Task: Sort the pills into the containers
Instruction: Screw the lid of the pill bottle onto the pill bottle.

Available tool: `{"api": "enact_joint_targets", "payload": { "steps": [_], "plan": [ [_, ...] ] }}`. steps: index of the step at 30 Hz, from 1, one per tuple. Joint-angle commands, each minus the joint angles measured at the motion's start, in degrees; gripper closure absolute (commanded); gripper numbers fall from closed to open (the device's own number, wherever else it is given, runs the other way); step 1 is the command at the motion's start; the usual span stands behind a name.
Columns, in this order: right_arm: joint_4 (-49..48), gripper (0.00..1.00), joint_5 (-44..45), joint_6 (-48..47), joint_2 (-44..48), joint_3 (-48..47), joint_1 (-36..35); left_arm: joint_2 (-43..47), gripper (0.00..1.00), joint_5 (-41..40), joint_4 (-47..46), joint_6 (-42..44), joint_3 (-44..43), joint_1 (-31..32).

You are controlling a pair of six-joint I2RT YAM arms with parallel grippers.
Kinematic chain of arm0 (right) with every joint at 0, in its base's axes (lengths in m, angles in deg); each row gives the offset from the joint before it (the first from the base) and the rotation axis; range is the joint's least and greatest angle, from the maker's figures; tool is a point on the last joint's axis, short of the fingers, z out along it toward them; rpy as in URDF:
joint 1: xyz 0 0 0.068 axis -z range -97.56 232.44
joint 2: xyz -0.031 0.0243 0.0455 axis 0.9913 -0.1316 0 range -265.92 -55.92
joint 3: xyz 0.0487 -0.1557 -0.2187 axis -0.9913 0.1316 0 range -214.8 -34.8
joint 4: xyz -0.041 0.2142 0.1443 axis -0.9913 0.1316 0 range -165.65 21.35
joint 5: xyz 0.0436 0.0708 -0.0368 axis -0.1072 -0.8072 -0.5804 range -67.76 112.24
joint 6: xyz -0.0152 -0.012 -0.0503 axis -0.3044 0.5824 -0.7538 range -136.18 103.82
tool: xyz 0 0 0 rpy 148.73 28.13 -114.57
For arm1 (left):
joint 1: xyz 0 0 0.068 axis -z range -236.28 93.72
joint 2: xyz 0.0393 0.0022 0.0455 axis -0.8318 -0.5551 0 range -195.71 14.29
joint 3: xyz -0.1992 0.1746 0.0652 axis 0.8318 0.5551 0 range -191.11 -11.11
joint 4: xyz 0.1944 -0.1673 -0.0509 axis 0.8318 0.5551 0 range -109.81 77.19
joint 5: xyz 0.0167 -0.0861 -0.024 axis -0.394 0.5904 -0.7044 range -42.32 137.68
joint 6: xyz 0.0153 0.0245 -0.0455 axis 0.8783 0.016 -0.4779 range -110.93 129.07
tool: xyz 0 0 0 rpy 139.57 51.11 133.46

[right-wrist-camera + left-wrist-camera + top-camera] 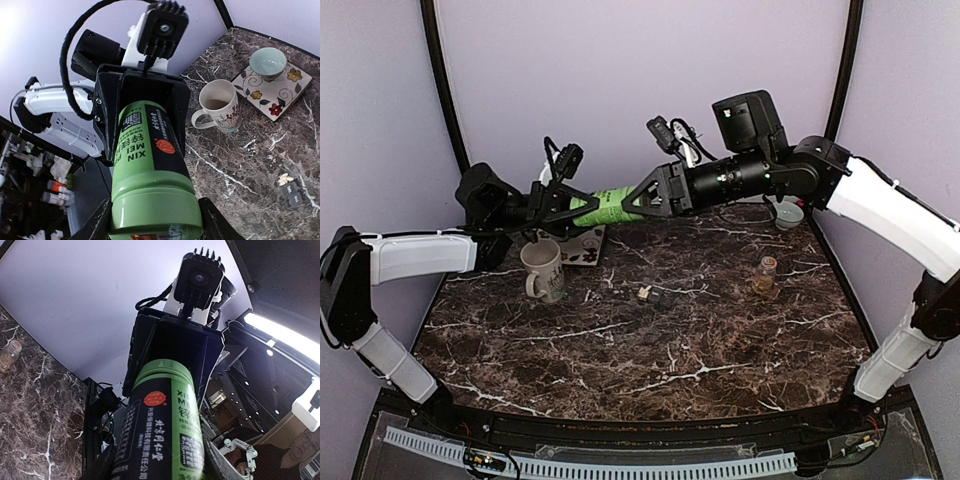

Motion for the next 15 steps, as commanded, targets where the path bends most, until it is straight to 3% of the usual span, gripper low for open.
{"api": "enact_joint_targets", "payload": {
  "steps": [1, 9, 15],
  "plan": [
    [-6.8, 0.74, -2.8, 15.7, -1.4, 1.1, 1.9, 5.9, 1.00, -4.5, 17.1, 21.6, -3.3, 0.8],
    [-20.6, 0.76, -13.2, 33.4, -1.4, 9.7, 4.8, 13.5, 1.00, -14.6, 37.0, 44.7, -5.2, 2.8],
    [-32.7, 0.76, -19.6, 46.2, -3.1, 15.2, 5.2, 16.6, 1.00, -16.9, 44.1, 53.7, -5.6, 3.9]
  ]
}}
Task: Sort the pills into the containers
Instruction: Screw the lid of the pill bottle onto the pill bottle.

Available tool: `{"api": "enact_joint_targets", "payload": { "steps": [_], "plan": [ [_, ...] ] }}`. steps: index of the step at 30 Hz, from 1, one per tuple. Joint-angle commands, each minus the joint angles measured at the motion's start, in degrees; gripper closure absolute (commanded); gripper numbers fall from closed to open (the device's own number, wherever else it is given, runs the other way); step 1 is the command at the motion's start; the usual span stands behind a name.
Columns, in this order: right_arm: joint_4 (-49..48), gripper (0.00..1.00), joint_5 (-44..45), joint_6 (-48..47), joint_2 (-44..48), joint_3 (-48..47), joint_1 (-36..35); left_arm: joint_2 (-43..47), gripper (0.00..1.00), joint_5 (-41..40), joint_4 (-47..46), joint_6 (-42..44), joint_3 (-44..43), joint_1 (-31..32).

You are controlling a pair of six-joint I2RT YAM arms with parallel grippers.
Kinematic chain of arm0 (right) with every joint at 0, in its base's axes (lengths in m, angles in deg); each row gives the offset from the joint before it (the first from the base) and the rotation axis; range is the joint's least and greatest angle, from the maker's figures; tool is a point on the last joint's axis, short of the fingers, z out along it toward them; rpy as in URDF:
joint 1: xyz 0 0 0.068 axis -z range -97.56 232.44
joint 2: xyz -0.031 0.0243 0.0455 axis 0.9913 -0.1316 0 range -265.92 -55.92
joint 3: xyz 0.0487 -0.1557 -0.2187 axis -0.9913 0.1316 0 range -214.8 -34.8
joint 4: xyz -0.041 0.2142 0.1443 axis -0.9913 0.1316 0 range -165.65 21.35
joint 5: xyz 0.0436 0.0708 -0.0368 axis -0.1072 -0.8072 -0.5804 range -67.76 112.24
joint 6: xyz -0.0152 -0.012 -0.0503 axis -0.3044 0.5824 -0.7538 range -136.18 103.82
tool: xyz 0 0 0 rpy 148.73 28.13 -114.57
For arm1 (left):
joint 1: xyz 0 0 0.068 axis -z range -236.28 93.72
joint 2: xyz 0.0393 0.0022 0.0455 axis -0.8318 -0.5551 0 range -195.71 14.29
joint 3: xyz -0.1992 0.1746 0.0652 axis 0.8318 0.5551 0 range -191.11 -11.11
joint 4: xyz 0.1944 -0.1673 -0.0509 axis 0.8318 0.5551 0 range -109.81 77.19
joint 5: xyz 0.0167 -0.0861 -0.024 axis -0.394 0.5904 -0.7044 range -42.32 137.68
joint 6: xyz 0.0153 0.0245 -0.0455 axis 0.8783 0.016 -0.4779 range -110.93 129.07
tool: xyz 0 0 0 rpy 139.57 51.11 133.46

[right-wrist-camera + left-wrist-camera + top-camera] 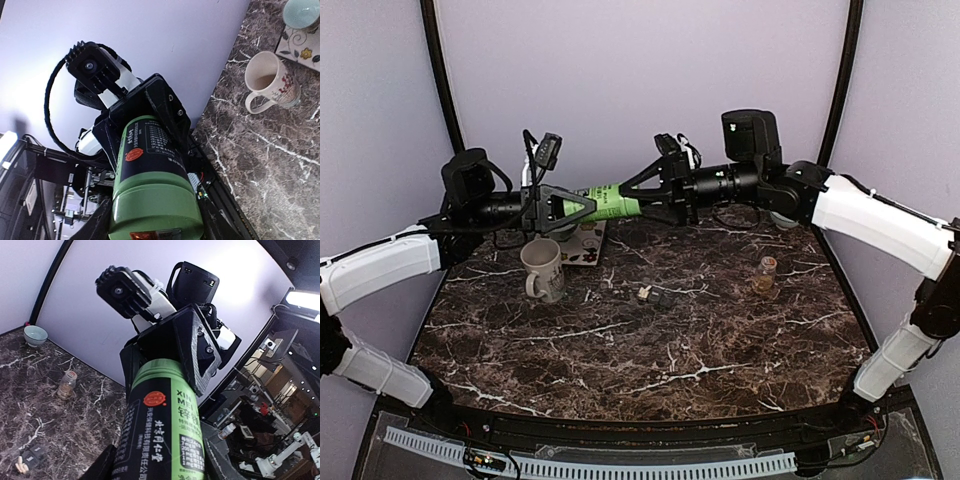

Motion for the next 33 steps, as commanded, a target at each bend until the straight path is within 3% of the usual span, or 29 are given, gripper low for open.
{"api": "enact_joint_targets", "payload": {
  "steps": [1, 3, 8, 16, 19, 33],
  "plan": [
    [-14.5, 0.76, -4.1, 18.4, -2.9, 5.6, -0.5, 3.8, 1.00, -4.8, 6.1, 15.1, -3.3, 4.1],
    [-18.8, 0.76, -4.9, 22.4, -2.9, 7.0, -0.7, 4.9, 1.00, -6.6, 7.3, 17.3, -3.0, 5.1],
    [-15.6, 0.72, -4.3, 21.3, -3.0, 4.9, -0.9, 6.9, 1.00, -9.4, 7.6, 18.7, -1.7, 5.8],
    [-12.2, 0.32, -0.5, 10.9, 0.8, 2.8, -0.5, 6.3, 1.00, -8.7, 4.6, 12.7, 0.0, 5.5],
    [-8.9, 0.21, 0.7, 5.1, 2.1, 1.6, -0.2, 5.5, 1.00, -7.3, 2.6, 9.2, 0.4, 4.8],
    [4.7, 0.17, 7.6, -18.1, 8.3, -1.6, 0.4, 0.1, 1.00, 0.1, -1.4, -5.2, -1.1, 1.3]
  ]
}}
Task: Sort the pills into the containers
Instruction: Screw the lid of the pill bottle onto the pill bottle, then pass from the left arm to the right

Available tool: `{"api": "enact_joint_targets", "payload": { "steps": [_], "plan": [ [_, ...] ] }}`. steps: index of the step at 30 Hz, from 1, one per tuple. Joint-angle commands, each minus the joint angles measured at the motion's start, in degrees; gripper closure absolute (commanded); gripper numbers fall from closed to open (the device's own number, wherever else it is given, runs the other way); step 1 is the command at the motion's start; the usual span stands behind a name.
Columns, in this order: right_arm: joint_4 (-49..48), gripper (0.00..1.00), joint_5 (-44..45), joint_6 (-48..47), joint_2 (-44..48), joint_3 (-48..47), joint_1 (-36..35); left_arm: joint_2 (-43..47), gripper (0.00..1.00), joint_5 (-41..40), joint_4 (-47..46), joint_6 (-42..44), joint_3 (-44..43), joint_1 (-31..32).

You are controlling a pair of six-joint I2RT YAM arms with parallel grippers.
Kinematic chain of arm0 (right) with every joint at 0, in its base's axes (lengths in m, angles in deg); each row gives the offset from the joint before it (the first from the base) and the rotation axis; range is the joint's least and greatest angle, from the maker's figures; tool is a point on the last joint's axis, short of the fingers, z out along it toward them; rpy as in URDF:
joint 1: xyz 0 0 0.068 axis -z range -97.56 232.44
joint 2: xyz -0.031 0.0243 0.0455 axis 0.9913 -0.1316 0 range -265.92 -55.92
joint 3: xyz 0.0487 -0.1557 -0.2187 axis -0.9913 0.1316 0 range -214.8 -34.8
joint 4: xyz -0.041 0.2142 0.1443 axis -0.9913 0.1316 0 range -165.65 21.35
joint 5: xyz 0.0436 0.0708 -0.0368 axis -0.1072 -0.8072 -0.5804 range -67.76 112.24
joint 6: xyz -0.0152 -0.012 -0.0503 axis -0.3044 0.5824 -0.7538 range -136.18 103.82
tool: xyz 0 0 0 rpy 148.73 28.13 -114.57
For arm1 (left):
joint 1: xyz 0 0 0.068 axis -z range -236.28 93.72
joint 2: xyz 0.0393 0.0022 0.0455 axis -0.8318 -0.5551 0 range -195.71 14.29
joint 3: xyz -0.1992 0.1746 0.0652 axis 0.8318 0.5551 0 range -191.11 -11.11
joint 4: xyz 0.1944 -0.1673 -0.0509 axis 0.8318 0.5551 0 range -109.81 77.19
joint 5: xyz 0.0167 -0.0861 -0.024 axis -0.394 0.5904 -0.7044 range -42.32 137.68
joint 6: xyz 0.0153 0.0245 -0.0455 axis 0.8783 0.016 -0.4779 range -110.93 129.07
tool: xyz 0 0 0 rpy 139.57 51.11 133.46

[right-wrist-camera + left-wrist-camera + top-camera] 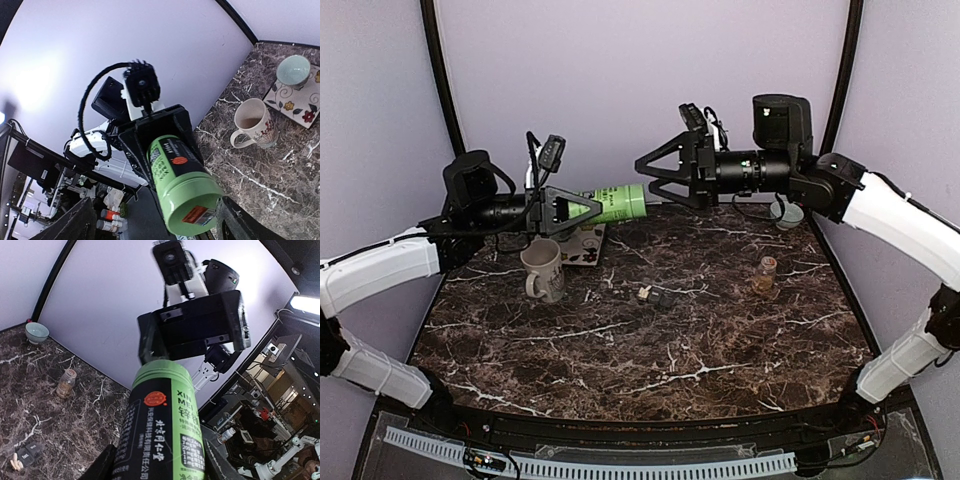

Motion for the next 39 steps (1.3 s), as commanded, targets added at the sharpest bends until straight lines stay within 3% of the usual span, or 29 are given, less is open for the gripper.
{"api": "enact_joint_targets", "payload": {
  "steps": [1, 15, 26, 33, 37, 39],
  "plan": [
    [4.5, 0.17, 2.0, -10.4, 2.0, -2.3, 0.2, -2.1, 1.00, 5.6, -5.2, -7.2, -1.4, -0.8],
    [13.8, 0.15, 10.3, -26.1, 3.9, -0.5, -2.1, -10.9, 1.00, 15.4, -32.6, -34.6, -0.9, -0.9],
    [17.2, 0.17, 10.8, -29.2, 1.4, -4.0, -5.3, -12.9, 1.00, 16.7, -36.2, -37.9, -1.2, -0.9],
    [17.3, 0.28, 10.7, -29.6, -0.2, -5.8, -5.7, -14.1, 1.00, 18.1, -37.3, -39.1, -1.6, -0.9],
    [18.6, 0.40, 10.1, -30.1, -1.9, -7.8, -5.8, -14.8, 1.00, 18.6, -38.0, -39.8, -2.2, -0.9],
    [18.9, 0.50, 9.9, -30.2, -2.4, -8.4, -5.9, -15.3, 1.00, 18.9, -38.7, -40.2, -2.5, -0.9]
  ]
}}
